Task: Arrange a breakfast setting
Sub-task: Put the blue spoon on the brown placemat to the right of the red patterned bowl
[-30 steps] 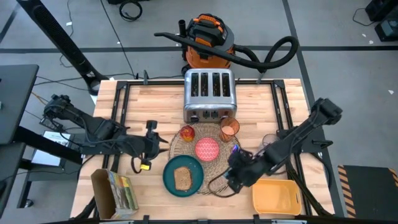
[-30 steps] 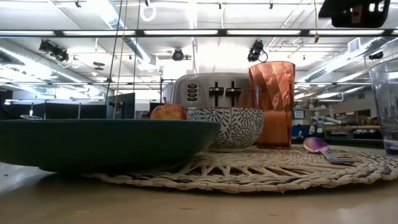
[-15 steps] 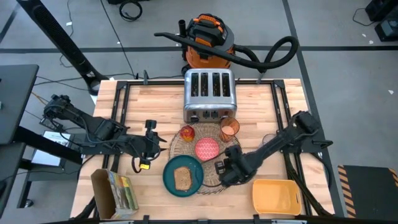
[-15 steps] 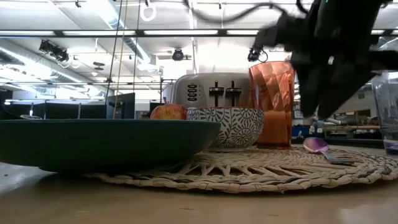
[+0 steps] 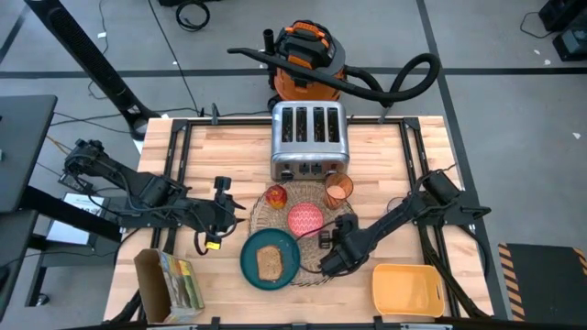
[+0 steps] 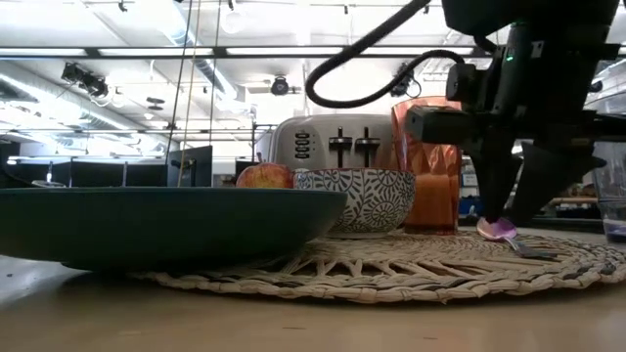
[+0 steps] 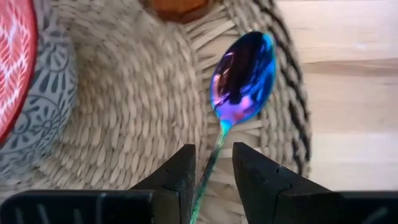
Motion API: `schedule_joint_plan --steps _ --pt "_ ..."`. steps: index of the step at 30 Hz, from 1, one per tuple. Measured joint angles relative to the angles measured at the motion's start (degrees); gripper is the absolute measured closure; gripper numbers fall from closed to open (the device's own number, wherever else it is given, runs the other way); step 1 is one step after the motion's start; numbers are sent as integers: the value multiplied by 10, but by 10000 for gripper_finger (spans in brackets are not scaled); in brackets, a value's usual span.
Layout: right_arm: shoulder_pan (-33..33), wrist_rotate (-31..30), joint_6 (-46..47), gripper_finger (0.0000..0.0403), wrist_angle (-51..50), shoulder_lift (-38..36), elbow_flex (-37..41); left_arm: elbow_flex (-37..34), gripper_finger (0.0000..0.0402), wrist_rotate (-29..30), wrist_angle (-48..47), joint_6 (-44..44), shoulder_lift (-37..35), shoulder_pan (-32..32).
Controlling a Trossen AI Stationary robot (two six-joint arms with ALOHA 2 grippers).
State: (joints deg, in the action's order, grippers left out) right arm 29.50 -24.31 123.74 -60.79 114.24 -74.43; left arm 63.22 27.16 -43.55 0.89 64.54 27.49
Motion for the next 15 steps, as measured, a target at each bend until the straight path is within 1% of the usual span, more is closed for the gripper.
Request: schedule_joint_plan --steps 7,11,15 --pt "-7 2 4 310 19 14 1 0 262 0 0 0 0 0" --pt "-8 17 -3 313 29 26 1 0 262 0 0 0 0 0" --pt "-8 16 3 314 26 27 0 0 262 0 0 -1 0 0"
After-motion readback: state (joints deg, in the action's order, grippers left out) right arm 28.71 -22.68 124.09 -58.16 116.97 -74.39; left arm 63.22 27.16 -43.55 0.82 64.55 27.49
